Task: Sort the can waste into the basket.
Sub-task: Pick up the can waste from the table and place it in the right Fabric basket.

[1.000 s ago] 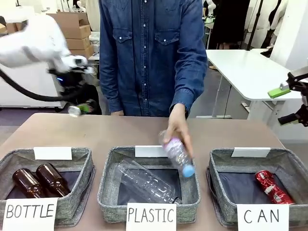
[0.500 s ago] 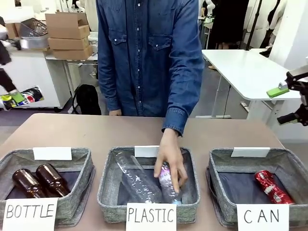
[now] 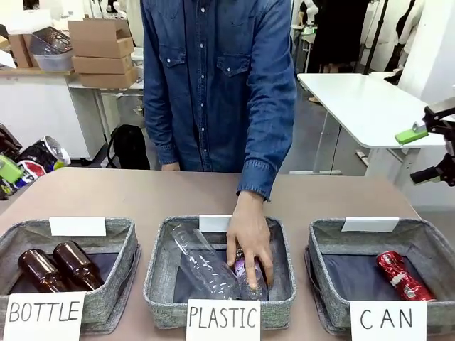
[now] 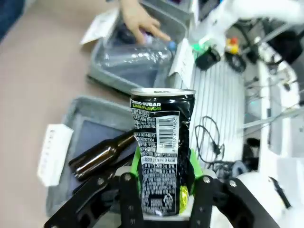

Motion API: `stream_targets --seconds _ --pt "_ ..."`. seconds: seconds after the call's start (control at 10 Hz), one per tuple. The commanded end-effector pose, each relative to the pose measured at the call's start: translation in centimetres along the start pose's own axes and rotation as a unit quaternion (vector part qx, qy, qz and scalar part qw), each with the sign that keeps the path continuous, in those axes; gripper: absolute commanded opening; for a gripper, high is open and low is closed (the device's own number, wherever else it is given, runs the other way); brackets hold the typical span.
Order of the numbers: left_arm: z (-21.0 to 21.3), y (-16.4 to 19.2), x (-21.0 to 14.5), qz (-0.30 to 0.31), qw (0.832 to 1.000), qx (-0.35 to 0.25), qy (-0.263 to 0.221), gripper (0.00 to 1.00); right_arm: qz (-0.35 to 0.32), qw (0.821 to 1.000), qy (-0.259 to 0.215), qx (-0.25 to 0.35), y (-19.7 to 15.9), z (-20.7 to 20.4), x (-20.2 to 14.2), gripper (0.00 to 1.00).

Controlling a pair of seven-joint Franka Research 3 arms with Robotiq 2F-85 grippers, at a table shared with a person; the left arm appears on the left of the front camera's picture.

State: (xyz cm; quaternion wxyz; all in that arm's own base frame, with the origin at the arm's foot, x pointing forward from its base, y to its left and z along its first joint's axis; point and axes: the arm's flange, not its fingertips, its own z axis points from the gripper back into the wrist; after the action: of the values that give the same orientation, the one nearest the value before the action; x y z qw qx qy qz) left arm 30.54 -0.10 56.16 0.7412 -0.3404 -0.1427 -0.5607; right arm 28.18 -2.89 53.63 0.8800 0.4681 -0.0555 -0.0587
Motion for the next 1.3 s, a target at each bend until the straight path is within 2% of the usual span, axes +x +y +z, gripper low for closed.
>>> stream_targets --seconds 0.0,0.2,0.3,0.4,1.0,1.1,1.2 --pt "-2.0 -4.4 1.6 -0.067 0.994 0.072 0.053 0.00 0.009 1.000 0.001 -0.003 -0.2 0.0 0.0 1.00" --pt "-4.4 -7.9 2.0 -0.157 0.977 0.109 0.096 0.00 0.009 1.000 0.001 -0.003 -0.2 0.0 0.0 1.00" --pt "-4.5 -8.1 1.5 -0.196 0.969 0.113 0.099 0.00 0.009 1.000 0.001 -0.003 -0.2 0.0 0.0 1.00" --pt "-3.0 -7.6 3.0 -0.112 0.987 0.078 0.083 0.00 0.009 1.000 0.001 -0.003 -0.2 0.0 0.0 1.00" --pt "-3.0 -7.6 3.0 -0.112 0.987 0.078 0.083 0.00 0.009 1.000 0.001 -0.003 -0.2 0.0 0.0 1.00" --pt "-3.4 -7.3 2.6 -0.115 0.987 0.075 0.083 0.41 0.009 1.000 0.001 -0.003 -0.2 0.0 0.0 1.00" --pt "-5.6 -8.3 3.2 -0.122 0.988 0.056 0.081 0.41 0.000 1.000 0.000 0.000 0.0 0.0 0.0 1.00"
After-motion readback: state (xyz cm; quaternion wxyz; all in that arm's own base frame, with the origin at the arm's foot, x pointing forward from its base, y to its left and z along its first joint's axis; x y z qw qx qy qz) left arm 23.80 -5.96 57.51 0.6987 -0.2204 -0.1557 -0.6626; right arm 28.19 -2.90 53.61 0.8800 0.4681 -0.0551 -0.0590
